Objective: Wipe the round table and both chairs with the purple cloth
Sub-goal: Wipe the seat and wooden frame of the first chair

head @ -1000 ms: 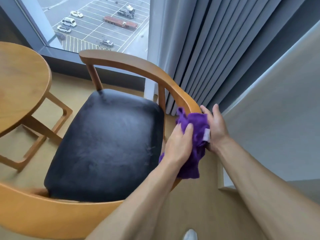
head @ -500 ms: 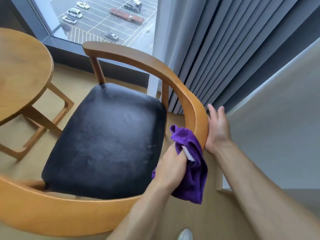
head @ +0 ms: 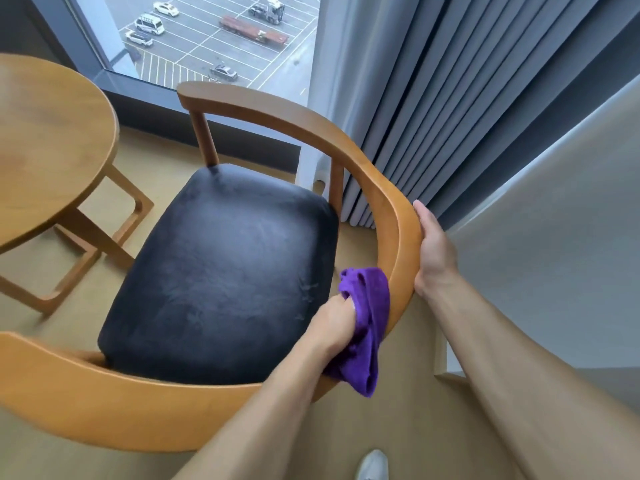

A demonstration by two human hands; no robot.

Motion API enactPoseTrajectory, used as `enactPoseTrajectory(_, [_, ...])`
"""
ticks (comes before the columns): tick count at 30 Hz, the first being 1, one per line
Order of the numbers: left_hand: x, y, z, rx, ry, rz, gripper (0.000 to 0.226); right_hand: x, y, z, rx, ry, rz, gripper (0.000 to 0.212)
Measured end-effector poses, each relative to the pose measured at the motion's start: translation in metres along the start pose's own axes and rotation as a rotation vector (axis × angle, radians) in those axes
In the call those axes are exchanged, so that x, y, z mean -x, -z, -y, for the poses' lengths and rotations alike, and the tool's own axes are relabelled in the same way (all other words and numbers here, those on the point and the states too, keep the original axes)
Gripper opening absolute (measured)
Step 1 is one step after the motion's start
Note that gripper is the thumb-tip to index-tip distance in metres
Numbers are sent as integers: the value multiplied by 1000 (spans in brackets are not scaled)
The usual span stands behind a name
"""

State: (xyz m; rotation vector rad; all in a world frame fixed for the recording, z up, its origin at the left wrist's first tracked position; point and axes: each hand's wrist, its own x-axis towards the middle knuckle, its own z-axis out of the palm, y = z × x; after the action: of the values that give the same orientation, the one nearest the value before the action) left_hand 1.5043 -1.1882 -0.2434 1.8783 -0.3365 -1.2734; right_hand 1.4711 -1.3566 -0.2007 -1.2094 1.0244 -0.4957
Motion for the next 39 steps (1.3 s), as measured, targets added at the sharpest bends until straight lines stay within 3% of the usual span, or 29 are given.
enactPoseTrajectory(2, [30, 1, 5, -135, -11, -59, 51, 1, 2, -4, 89, 36, -57, 45])
enactPoseTrajectory(5, [46, -20, -36, 14, -337, -187, 41, 4, 2, -1, 160, 60, -107, 45])
enactPoseTrajectory(8, [41, -34, -58, -126, -501, -296, 40, 12, 4, -2, 185, 32, -66, 50])
enactPoseTrajectory(14, [62, 1, 21, -624, -414, -213, 38, 43, -6, -16, 413, 33, -115, 56])
enactPoseTrajectory(19, [85, 46, 60, -1009, -541, -158, 46, 46, -10, -12, 487, 22, -163, 57])
enactPoseTrajectory(24, [95, 101, 80, -1084, -568, -113, 49, 50, -13, -10, 622, 51, -196, 55])
enactPoseTrajectory(31, [94, 136, 95, -1127, -624, -91, 54, 108, -41, -38, 1208, 326, -333, 59])
enactPoseTrajectory(34, [101, 159, 104, -1142, -650, -98, 58, 156, -62, -73, 1412, 466, -216, 49])
enactPoseTrajectory(37, [114, 207, 118, -1195, -713, -134, 52, 202, -93, -111, 1397, 421, -37, 37])
enactPoseTrajectory(39, [124, 251, 127, -1241, -732, -159, 47, 226, -110, -131, 1346, 411, -10, 35])
